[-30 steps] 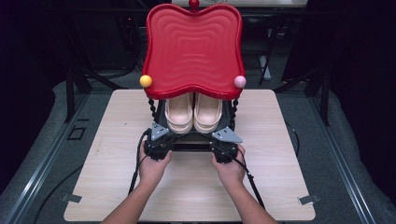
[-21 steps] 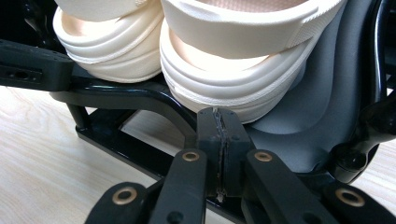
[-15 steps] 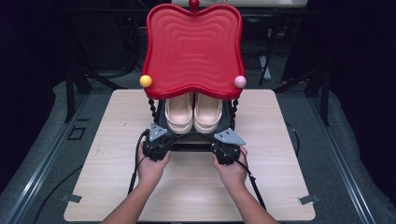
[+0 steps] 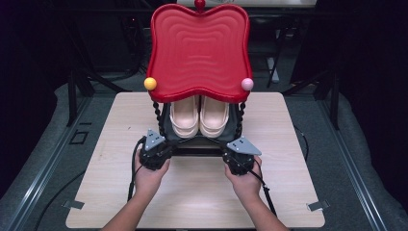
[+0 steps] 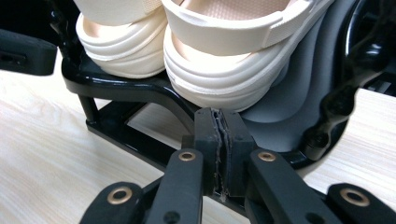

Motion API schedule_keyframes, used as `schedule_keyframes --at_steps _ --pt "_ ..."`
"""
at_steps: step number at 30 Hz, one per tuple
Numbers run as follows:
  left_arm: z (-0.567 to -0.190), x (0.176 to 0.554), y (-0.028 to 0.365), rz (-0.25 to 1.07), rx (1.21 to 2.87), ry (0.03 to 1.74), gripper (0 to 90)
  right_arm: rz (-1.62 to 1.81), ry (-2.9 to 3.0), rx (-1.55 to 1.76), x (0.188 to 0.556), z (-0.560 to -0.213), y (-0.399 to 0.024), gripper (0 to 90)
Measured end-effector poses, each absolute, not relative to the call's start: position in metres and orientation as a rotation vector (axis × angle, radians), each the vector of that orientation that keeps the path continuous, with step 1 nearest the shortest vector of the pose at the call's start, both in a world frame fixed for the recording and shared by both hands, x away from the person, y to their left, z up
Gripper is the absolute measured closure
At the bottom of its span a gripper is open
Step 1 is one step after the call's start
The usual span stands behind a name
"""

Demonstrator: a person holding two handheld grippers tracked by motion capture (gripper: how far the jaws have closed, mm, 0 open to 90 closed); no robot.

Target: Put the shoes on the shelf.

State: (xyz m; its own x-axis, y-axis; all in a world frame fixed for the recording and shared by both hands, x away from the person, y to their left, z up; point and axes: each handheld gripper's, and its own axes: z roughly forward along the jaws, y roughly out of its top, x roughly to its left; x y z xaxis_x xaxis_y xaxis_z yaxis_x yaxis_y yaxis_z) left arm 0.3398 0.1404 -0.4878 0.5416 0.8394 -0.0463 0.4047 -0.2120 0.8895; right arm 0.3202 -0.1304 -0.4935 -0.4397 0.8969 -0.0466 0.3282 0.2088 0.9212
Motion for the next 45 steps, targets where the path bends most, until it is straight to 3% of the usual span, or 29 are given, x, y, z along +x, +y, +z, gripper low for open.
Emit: schedule_keyframes --at_steps 26,38,45 --pt "-0.476 0.289 0.220 0.588 1.748 1.062 79.5 1.274 1.857 1.195 0.281 -0.478 -0.192 78.0" --pt "-0.491 0.260 0.258 0.585 1.677 1.156 58.2 1.318 1.801 1.255 0.265 -0.487 -0.220 53.6" --pt "-0.503 0.247 0.267 0.565 1.687 1.160 52.1 1.336 1.796 1.290 0.253 -0.492 -0.233 48.8"
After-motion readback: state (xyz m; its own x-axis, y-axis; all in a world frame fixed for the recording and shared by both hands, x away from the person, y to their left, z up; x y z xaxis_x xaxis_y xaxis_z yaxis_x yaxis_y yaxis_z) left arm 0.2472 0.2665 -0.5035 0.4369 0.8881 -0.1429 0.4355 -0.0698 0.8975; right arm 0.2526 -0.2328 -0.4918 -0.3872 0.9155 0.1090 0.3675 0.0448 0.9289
